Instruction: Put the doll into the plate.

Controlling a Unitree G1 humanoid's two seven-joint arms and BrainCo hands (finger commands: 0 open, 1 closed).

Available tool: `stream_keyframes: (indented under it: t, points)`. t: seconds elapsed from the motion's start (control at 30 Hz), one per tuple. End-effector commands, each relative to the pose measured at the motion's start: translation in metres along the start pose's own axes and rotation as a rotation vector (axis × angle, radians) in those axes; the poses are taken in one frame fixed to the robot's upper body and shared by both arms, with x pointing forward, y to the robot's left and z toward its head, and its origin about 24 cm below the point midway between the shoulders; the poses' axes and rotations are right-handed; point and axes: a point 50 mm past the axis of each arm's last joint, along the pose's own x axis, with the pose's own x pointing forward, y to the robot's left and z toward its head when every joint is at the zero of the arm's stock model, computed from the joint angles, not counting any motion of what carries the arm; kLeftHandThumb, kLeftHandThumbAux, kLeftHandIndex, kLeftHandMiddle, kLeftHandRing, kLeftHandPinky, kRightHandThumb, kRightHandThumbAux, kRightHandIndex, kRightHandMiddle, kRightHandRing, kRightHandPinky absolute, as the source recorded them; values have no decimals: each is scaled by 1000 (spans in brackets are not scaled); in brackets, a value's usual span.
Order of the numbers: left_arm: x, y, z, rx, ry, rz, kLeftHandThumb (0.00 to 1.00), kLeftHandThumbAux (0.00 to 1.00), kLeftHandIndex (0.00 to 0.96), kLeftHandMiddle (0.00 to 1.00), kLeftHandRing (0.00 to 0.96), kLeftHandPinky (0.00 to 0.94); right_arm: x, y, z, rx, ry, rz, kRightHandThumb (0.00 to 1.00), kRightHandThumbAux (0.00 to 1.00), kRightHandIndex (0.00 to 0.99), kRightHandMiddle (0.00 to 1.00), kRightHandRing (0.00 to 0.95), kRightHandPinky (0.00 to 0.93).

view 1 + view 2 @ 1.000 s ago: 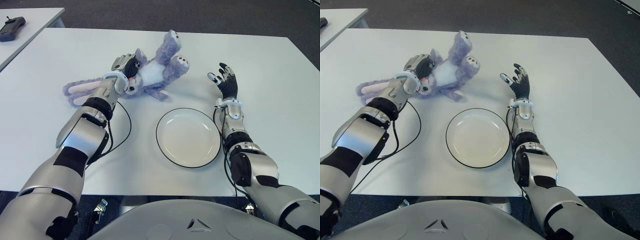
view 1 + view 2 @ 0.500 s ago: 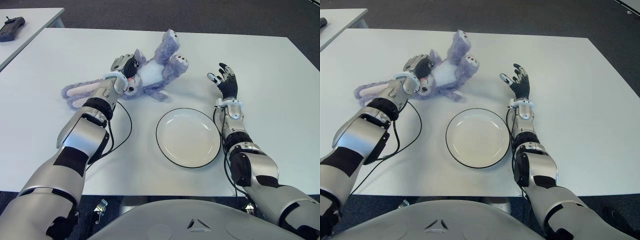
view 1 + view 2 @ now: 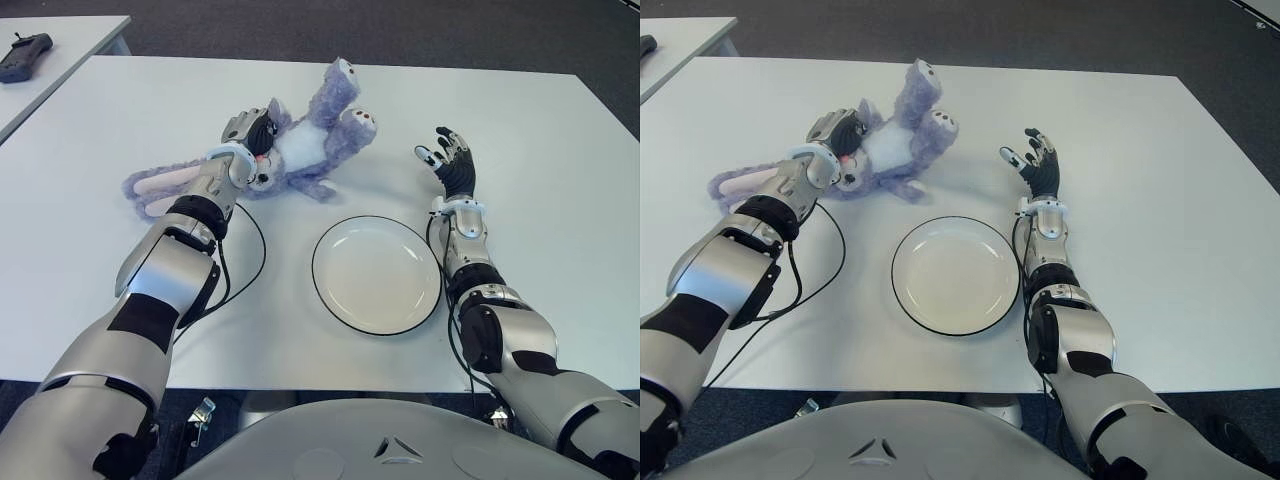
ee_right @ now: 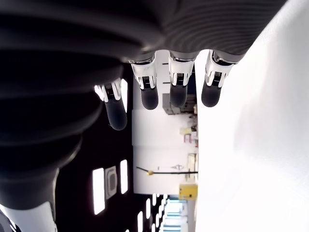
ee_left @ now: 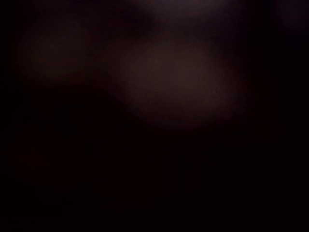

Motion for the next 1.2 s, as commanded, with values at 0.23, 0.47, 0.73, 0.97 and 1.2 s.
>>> stream_keyframes:
  t: [0.23, 0.47, 0.73, 0.97, 1.2]
  points:
    - [-42, -77, -47, 2, 176, -241, 872, 649, 476, 557, 758, 721, -155, -21, -139, 111, 597, -186, 0, 658, 267, 113, 61, 49]
    - [-40, -67, -49, 52, 111, -260, 836, 660, 427, 486, 644, 651, -156, -21, -139, 125, 595, -187, 0, 659, 308, 118, 59, 59]
    - [-41, -65, -52, 89, 85, -301, 425, 351, 104, 259, 266, 262, -156, -20, -139, 133, 594, -192, 0, 657, 257, 109, 58, 67]
    - [-42, -64, -53, 101, 66, -307, 372, 288, 31, 181, 184, 148, -155, -20, -139, 131, 598, -189, 0, 649, 203, 101, 61, 68]
    - [-41, -61, -55, 112, 83, -311, 362, 258, 0, 60, 55, 50, -155, -20, -139, 122, 590, -185, 0, 643, 170, 91, 56, 57]
